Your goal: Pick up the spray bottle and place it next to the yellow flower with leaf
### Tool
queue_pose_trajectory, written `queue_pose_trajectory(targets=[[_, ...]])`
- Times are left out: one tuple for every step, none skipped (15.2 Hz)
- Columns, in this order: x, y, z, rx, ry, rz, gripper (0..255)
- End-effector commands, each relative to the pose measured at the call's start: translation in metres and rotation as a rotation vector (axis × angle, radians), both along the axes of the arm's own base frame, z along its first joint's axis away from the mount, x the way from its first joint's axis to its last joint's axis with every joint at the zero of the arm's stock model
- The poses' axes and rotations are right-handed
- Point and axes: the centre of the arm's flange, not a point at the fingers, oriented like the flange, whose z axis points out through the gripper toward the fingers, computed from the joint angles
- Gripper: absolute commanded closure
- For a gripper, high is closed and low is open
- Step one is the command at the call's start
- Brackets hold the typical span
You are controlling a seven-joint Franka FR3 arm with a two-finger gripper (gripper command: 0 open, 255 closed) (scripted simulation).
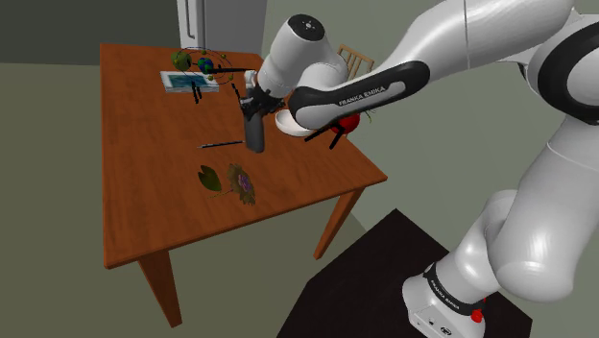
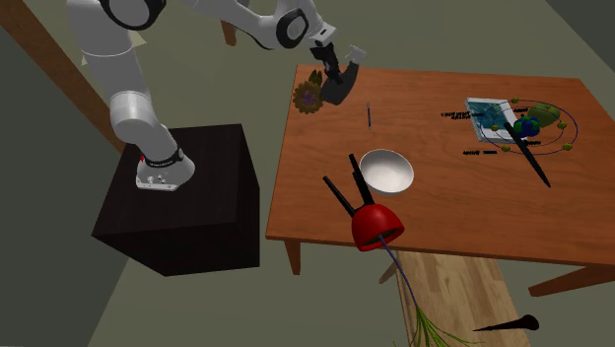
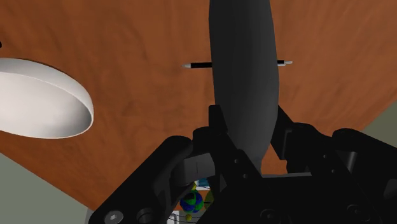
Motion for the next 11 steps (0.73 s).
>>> queue_pose_trajectory(targets=[[-0.001, -0.001, -0.010, 0.000, -0.001, 0.000, 255], [-0.001, -0.001, -0.016, 0.000, -0.001, 0.000, 255], [-0.001, -0.001, -0.021, 0.000, -0.001, 0.000, 255], [-0.001, -0.001, -0.026, 0.000, -0.001, 0.000, 255], [-0.001, -0.001, -0.031, 0.000, -0.001, 0.000, 255], [-0.001, -0.001, -0.037, 0.000, -0.001, 0.000, 255], [-0.001, -0.001, -0.042, 0.000, -0.001, 0.000, 255], [-0.001, -0.001, -0.047, 0.000, -0.001, 0.000, 255], [-0.001, -0.001, -0.053, 0.000, -0.001, 0.000, 255], [-0.001, -0.001, -0.058, 0.000, -0.001, 0.000, 255], [-0.001, -0.001, -0.063, 0.000, -0.001, 0.000, 255]])
